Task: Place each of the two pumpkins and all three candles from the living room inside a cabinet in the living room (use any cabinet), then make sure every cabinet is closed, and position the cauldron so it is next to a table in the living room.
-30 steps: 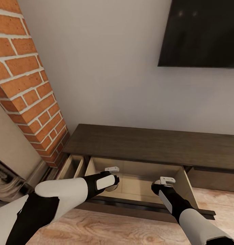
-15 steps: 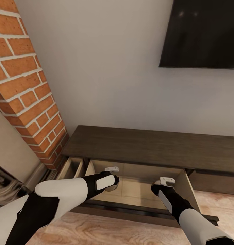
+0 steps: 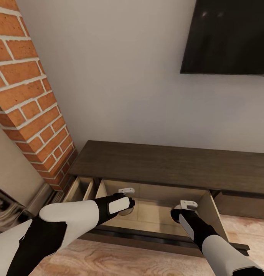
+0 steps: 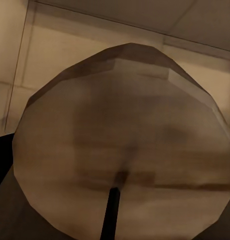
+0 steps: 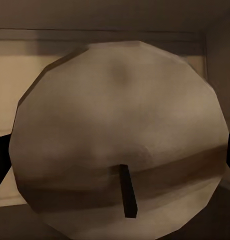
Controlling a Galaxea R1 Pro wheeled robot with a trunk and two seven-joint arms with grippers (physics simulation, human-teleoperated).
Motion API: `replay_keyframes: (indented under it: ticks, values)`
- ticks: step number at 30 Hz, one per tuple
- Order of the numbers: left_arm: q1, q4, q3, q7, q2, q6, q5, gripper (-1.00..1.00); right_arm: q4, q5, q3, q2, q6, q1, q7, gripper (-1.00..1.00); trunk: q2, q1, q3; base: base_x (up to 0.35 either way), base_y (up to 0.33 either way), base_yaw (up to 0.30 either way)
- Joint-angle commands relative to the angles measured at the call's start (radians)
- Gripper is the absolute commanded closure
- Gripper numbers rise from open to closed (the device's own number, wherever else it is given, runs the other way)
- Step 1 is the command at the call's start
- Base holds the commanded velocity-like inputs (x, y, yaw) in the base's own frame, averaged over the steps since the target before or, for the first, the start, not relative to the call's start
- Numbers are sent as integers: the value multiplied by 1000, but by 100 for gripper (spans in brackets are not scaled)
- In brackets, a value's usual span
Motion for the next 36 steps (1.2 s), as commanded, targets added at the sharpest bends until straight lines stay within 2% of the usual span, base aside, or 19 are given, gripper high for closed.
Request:
replay_keyframes:
  ticks: [1,19,29,30,36]
  values:
    - [-1,-1,-5,3,0,4,-2,100,-2,-9,9,-1,5,0,-9,100,-8,4,-4,0,0,0]
    - [-2,-1,-5,4,0,2,-2,100,-3,-9,9,-1,4,0,-9,100,-134,73,-60,0,0,0]
    - [-1,-1,-4,4,1,2,-2,100,-4,-9,8,-1,4,0,-8,100,-134,73,-60,0,0,0]
    - [-1,-1,-4,4,1,2,-2,100,-4,-8,8,-1,4,0,-8,-100,-134,73,-60,0,0,0]
    - [-1,-1,-4,7,1,2,-2,100,-6,-8,8,-2,4,0,-9,-100,-134,73,-60,0,0,0]
